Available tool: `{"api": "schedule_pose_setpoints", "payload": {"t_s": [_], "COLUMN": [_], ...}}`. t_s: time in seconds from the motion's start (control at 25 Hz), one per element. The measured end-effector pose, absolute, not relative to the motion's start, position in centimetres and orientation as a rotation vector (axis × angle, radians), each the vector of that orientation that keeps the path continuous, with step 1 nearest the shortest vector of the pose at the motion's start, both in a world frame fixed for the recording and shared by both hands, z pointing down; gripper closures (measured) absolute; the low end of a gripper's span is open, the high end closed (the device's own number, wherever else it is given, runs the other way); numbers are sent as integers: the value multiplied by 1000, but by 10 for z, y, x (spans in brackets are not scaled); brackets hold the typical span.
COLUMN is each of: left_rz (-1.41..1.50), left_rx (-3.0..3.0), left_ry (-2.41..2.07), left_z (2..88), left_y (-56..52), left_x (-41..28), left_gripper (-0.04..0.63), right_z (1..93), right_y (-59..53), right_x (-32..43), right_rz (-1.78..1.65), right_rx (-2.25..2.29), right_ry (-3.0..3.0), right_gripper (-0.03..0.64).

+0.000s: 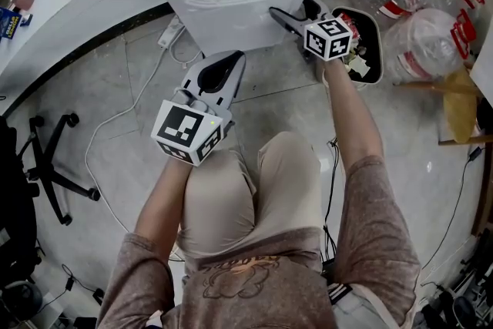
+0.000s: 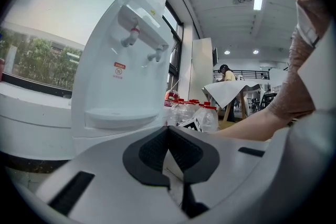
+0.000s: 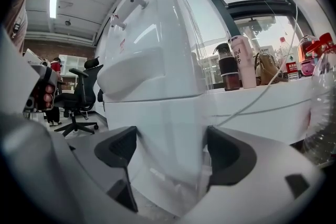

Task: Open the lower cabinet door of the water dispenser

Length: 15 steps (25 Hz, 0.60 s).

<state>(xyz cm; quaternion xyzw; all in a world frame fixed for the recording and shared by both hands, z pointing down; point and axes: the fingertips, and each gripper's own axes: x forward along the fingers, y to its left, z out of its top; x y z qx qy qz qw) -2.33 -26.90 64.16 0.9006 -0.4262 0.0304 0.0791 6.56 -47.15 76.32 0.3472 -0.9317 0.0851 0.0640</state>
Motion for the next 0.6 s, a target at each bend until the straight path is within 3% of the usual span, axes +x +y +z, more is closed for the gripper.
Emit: {"api": "schedule_pose_setpoints", "payload": {"t_s": [0.6], "left_rz": [93], "left_rx": [2725], "left_ry": [-1260], "left_z": [632], "left_y": [-248], "left_x": [-10], "left_gripper": [582], "right_z": [764], "right_y": [-435], "right_x": [80], "right_rz": [290], "right_rx": [1128], "right_ry": [-2792], "right_gripper": [257]}}
